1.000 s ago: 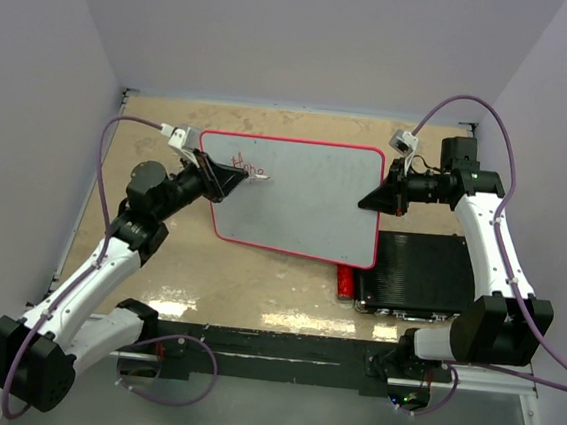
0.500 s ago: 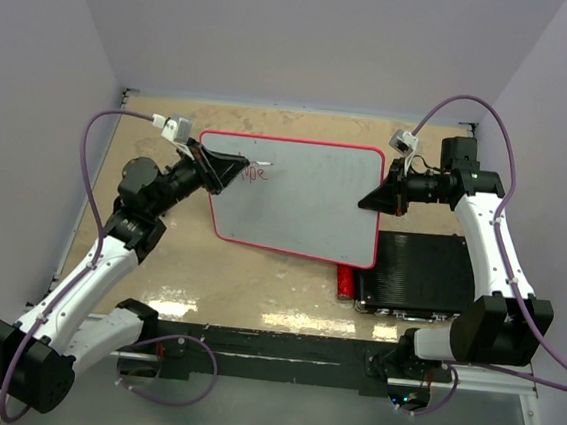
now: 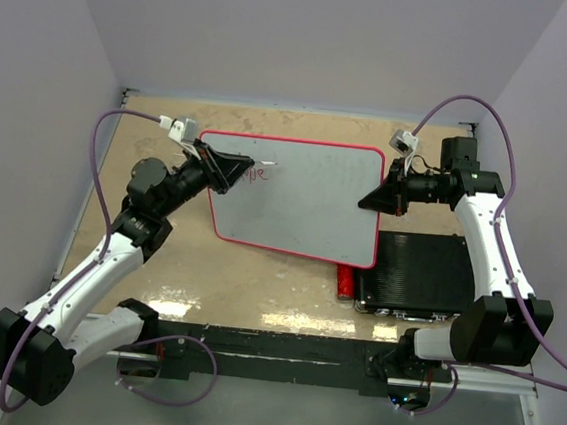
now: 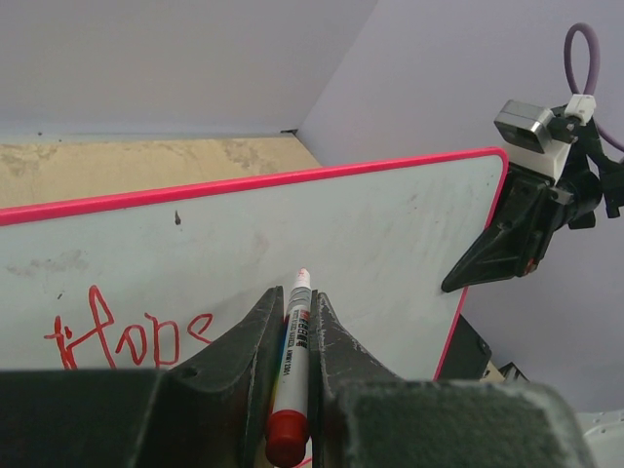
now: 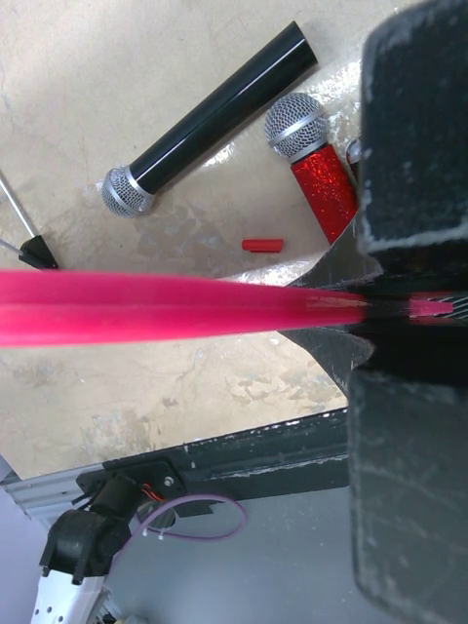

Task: Write a sentence on the whiteboard

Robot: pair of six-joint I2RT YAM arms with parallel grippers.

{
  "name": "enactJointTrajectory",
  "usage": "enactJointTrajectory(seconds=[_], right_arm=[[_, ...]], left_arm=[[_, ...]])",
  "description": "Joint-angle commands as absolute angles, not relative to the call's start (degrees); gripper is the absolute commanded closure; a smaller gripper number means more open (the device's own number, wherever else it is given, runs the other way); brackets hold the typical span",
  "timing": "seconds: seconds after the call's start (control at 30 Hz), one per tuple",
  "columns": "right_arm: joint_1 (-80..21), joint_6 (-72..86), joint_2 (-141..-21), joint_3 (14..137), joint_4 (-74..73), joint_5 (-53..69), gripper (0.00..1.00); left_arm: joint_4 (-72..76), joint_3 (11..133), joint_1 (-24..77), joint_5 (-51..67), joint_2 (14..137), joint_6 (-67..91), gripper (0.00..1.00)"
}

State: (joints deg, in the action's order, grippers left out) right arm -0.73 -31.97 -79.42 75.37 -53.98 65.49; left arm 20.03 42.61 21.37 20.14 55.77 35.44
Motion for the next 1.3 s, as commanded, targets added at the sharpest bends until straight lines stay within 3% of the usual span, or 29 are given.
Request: enactJointTrajectory(seconds=[0.0, 1.27], right_arm=[[-1.1, -32.7, -76.7, 75.3, -52.1, 66.6, 1.00], [-1.0, -32.5, -76.8, 75.2, -51.9, 66.7, 1.00]], left_arm=[[23.6, 42.0, 21.9, 18.4, 55.9, 36.1, 1.00], [26.5, 33.8, 22.1, 14.9, 50.3, 38.2, 1.00]])
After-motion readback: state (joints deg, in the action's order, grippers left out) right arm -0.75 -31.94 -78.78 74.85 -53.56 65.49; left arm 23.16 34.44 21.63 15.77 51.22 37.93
